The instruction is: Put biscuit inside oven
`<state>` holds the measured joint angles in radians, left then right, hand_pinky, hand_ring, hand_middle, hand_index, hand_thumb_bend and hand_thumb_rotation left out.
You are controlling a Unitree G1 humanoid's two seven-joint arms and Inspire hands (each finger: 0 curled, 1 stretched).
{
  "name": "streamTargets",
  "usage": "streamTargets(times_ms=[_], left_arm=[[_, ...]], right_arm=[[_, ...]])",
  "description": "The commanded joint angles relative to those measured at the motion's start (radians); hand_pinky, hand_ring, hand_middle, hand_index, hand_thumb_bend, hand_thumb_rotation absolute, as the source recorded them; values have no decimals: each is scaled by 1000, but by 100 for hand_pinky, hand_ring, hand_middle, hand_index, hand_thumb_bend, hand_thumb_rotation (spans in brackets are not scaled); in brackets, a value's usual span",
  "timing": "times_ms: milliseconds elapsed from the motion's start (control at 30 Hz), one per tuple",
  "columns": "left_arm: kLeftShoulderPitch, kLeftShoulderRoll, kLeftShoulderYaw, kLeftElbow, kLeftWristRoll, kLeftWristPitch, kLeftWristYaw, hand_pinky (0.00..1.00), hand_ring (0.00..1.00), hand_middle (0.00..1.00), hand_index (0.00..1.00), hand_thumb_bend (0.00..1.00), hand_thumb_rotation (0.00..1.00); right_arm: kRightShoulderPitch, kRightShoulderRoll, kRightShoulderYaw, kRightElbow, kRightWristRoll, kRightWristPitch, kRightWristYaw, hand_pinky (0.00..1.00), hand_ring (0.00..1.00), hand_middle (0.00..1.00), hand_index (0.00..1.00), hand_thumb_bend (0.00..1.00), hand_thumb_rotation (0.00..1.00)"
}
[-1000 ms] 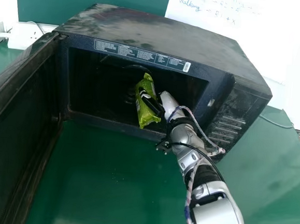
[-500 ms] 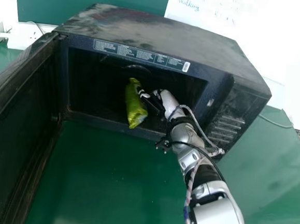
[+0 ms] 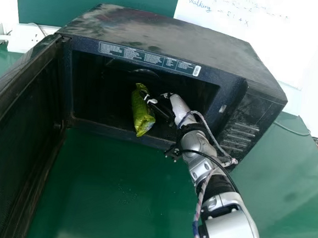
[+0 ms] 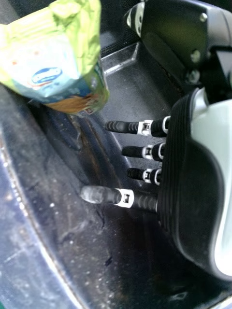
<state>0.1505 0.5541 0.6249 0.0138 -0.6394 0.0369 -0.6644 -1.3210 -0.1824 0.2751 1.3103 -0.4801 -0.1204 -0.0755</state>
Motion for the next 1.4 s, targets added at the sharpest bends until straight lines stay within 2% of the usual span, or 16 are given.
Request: streamTargets(times_ms=[0, 133, 233, 300, 467, 600, 667, 800, 900, 1000, 1100, 1367], left_arm=[[11, -1, 17, -6, -2, 2, -3, 52, 58, 61, 59, 82, 51], [8, -3, 16, -6, -3, 1, -2, 53, 60, 62, 59, 82, 47], [7, -4, 16, -2, -1, -5, -5, 52, 60, 62, 59, 84, 53], [6, -4, 15, -2, -1, -3, -1, 48, 56, 61, 60, 84, 55], [-2, -2, 13, 11, 1, -11, -14, 46, 55, 61, 61, 87, 55], [-7, 1, 14, 21, 1, -11, -22, 51, 61, 64, 60, 89, 55], [-10, 3, 15, 28, 2, -12, -24, 52, 60, 63, 61, 90, 53], [-14, 3, 15, 35, 7, -18, -26, 52, 60, 65, 63, 87, 53], [-14, 2, 16, 33, 5, -11, -22, 51, 58, 63, 63, 86, 52], [-12, 4, 15, 30, 9, -15, -22, 51, 58, 62, 64, 86, 53], [-14, 5, 14, 33, 11, -21, -27, 52, 58, 61, 61, 84, 50], [-21, 6, 15, 45, 12, -21, -31, 52, 60, 63, 63, 85, 52]], right_arm=[[28, -31, -6, -12, 6, -21, -21, 31, 27, 90, 76, 100, 29], [55, -40, -22, -32, 25, -56, -36, 31, 25, 87, 76, 100, 28], [76, -55, -8, -51, 10, -77, -47, 31, 27, 84, 76, 100, 28], [92, -67, -4, -67, 6, -96, -50, 31, 27, 80, 75, 100, 28], [144, -94, -9, -119, 9, -151, -62, 31, 26, 81, 76, 100, 28], [199, -114, -19, -174, 20, -185, -53, 31, 26, 79, 75, 100, 28], [224, -121, -23, -202, 23, -191, -55, 31, 27, 79, 75, 100, 28], [273, -136, -34, -264, 31, -198, -52, 32, 27, 80, 76, 100, 28], [304, -152, -45, -288, 40, -235, -49, 31, 27, 78, 75, 100, 27], [337, -161, -60, -329, 56, -228, -25, 32, 28, 78, 76, 100, 28], [393, -173, -70, -433, 58, -205, -5, 32, 28, 78, 76, 99, 28], [552, -215, -101, -703, 57, -153, 41, 31, 27, 78, 76, 99, 28]])
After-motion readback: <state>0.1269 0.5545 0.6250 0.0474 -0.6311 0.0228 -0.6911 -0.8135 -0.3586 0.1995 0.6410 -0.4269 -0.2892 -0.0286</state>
